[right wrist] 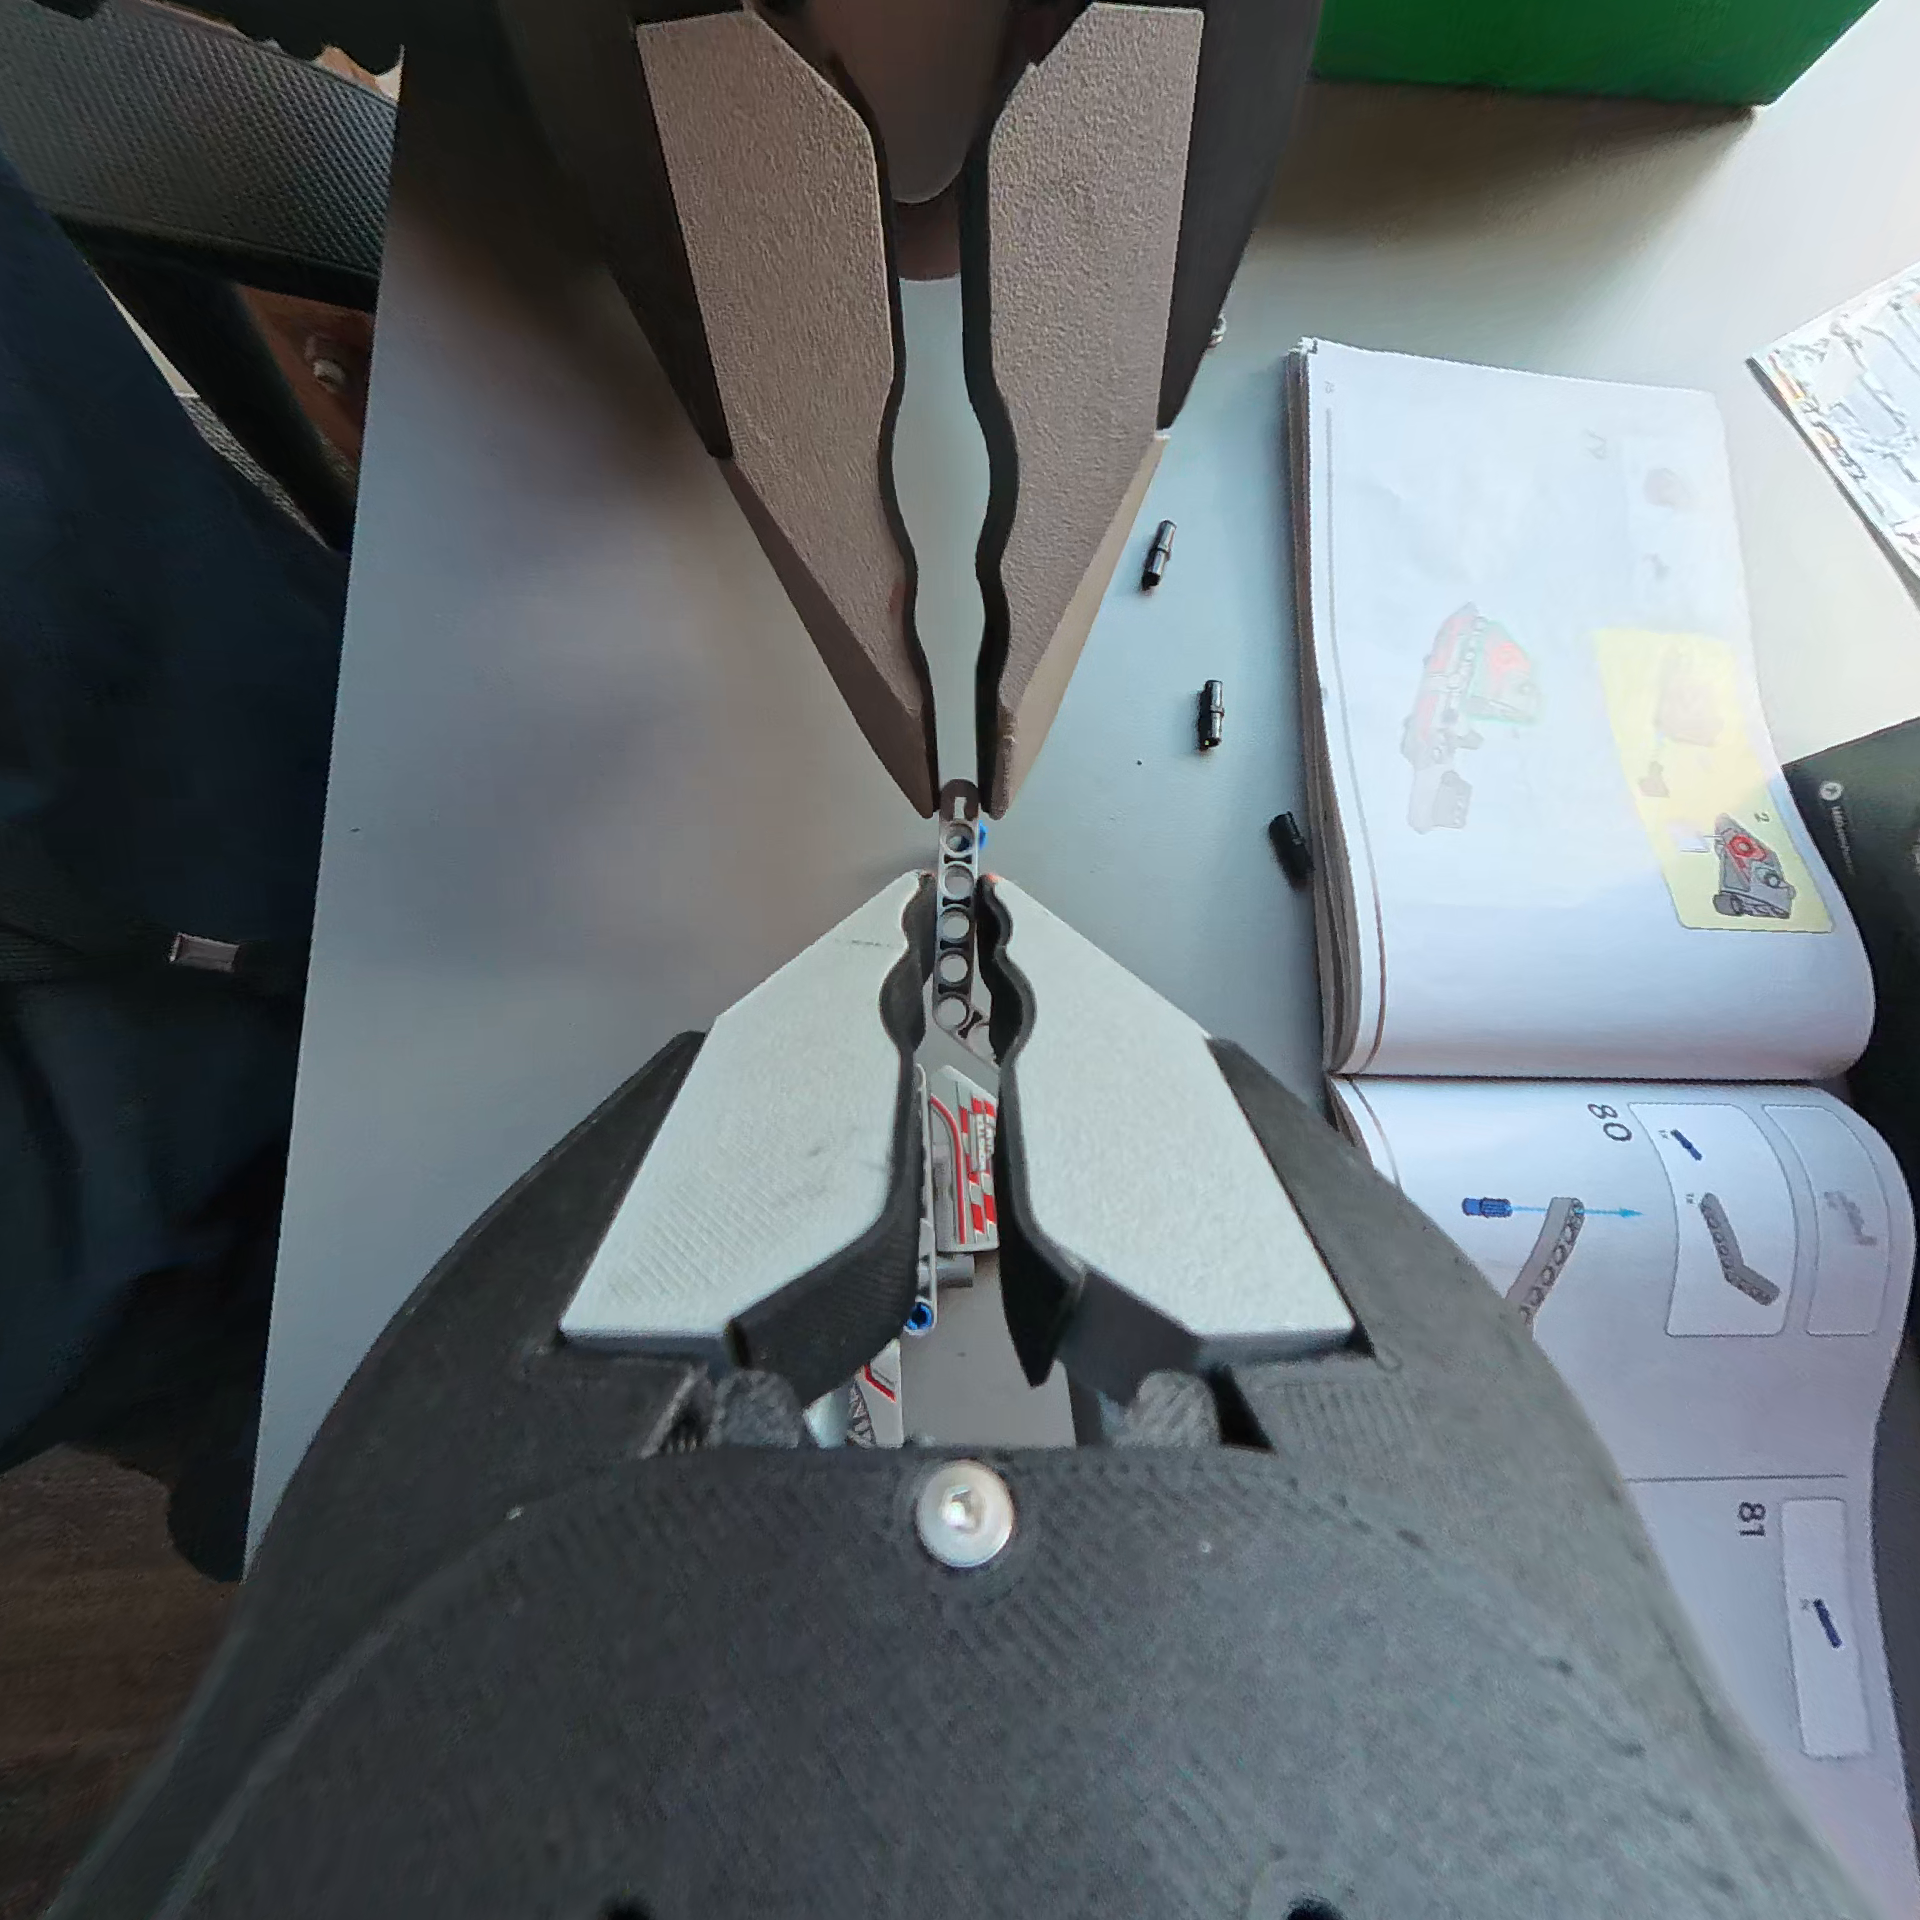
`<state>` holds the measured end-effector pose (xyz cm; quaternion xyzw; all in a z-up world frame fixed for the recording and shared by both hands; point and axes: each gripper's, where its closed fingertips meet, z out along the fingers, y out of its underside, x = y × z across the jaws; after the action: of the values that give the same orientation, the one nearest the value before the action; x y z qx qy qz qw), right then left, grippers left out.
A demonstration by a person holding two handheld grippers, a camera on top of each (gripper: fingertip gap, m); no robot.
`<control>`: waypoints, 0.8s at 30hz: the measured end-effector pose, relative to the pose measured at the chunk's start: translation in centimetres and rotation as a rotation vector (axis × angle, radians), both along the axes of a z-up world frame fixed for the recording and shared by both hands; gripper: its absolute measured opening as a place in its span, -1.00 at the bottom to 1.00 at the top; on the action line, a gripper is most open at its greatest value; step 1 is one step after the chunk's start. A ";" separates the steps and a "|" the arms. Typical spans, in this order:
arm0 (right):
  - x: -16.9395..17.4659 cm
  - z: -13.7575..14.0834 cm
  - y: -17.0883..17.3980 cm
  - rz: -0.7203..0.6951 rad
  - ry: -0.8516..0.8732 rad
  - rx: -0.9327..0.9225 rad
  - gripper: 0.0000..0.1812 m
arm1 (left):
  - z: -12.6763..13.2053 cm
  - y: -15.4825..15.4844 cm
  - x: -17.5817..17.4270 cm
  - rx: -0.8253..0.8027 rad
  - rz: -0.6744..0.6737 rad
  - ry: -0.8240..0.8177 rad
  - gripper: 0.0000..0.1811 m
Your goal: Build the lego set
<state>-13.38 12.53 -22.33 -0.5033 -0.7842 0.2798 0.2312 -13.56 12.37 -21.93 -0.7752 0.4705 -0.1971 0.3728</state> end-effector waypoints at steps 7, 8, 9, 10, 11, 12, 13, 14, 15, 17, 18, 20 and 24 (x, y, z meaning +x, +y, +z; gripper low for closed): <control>-0.2 0.1 -0.4 0.016 0.023 -0.003 -0.96 | 0.3 -0.4 -0.1 0.008 -0.016 -0.018 -0.95; -0.2 0.1 -0.3 0.015 0.025 0.005 -0.96 | 0.3 -0.4 -0.2 0.007 -0.011 -0.021 -0.95; -0.3 0.0 -0.4 0.016 0.026 0.007 -0.96 | 0.3 -0.4 -0.2 0.001 -0.010 -0.027 -0.95; -0.3 0.0 -0.4 0.016 0.026 0.001 -0.96 | 0.3 -0.5 -0.2 -0.009 -0.011 -0.033 -0.95; -0.4 0.0 -0.5 0.016 0.027 -0.008 -0.96 | 0.3 -0.5 -0.3 -0.015 -0.008 -0.044 -0.95; -0.4 0.0 -0.5 0.017 0.029 -0.019 -0.95 | 0.4 -0.5 -0.3 -0.022 -0.009 -0.057 -0.95; -0.5 0.0 -0.5 0.013 0.032 -0.028 -0.93 | 0.5 -0.5 -0.3 -0.030 -0.010 -0.067 -0.95; -0.5 0.1 -0.4 0.008 0.037 -0.031 -0.91 | 0.6 -0.5 -0.3 -0.029 -0.007 -0.078 -0.95; -0.6 0.3 -0.4 0.009 0.044 -0.036 -0.93 | 0.7 -0.5 -0.3 -0.028 -0.007 -0.087 -0.95; -0.7 0.5 -0.5 0.013 0.059 -0.053 -0.94 | 0.9 -0.4 -0.2 -0.025 -0.008 -0.099 -0.96; -0.8 0.6 -0.6 0.015 0.064 -0.063 -0.96 | 0.9 -0.4 -0.2 -0.027 -0.011 -0.105 -0.96; -0.8 0.6 -0.6 0.010 0.060 -0.069 -0.96 | 0.8 -0.4 -0.2 -0.032 -0.006 -0.112 -0.96; -0.9 0.1 -0.9 0.010 0.025 -0.068 -0.96 | 0.3 -0.7 -0.3 -0.088 -0.003 -0.130 -0.95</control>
<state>-14.25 11.66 -22.20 -0.5035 -0.7739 0.3135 0.2222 -13.84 11.69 -21.65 -0.7757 0.4372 -0.2681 0.3677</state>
